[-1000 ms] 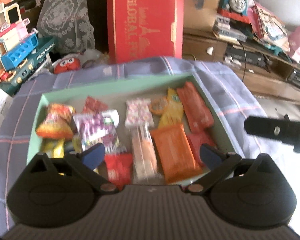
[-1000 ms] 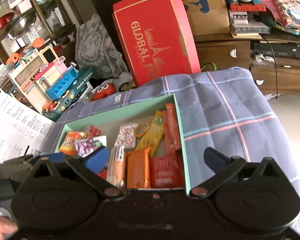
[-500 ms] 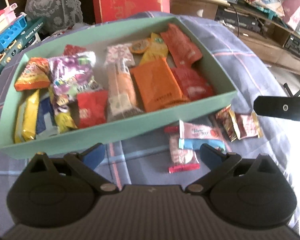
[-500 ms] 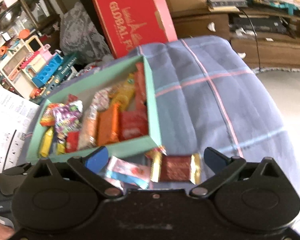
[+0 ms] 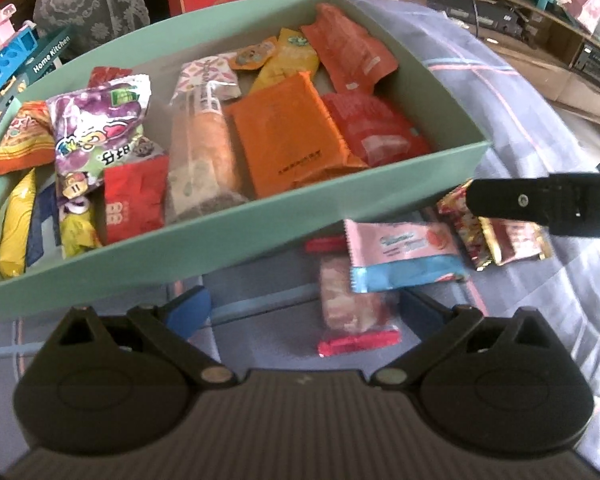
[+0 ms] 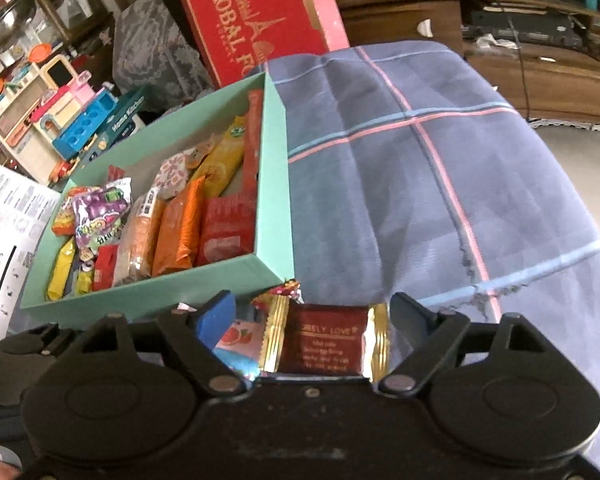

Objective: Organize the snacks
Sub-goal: 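Grasp pink-wrapped round candy with left tool while right tool grasps brown chocolate bar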

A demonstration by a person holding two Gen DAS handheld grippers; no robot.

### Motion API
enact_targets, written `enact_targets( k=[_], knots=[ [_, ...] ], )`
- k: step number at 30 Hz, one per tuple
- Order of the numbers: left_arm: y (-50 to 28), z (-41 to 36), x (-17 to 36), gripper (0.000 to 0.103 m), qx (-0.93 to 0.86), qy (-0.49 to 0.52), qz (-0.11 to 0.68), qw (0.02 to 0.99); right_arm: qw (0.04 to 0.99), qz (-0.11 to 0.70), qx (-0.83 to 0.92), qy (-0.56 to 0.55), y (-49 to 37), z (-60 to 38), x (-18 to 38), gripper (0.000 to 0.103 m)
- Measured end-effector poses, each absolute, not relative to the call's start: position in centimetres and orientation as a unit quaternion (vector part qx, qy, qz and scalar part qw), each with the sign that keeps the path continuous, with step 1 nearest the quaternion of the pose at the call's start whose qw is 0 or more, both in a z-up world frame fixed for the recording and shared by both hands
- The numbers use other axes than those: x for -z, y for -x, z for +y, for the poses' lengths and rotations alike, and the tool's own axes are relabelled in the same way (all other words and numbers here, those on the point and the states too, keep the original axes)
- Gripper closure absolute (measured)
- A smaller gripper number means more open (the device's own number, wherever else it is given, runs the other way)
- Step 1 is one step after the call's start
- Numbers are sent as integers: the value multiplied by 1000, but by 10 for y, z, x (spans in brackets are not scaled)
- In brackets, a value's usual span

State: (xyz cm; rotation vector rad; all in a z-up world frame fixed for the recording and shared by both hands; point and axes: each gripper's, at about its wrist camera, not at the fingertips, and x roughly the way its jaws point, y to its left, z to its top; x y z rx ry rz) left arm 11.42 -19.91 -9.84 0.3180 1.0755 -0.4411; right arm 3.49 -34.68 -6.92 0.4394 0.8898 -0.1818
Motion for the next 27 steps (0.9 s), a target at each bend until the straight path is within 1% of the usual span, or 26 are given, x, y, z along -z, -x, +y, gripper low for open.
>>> enact_targets(
  k=[14, 27],
  knots=[
    [-131, -158, 100, 0, 172, -117, 511, 834, 858, 463, 42, -221, -25, -330, 73, 17],
    [-131, -150, 100, 0, 168, -113, 513, 834, 873, 442, 58, -196, -37, -340, 64, 18]
  ],
)
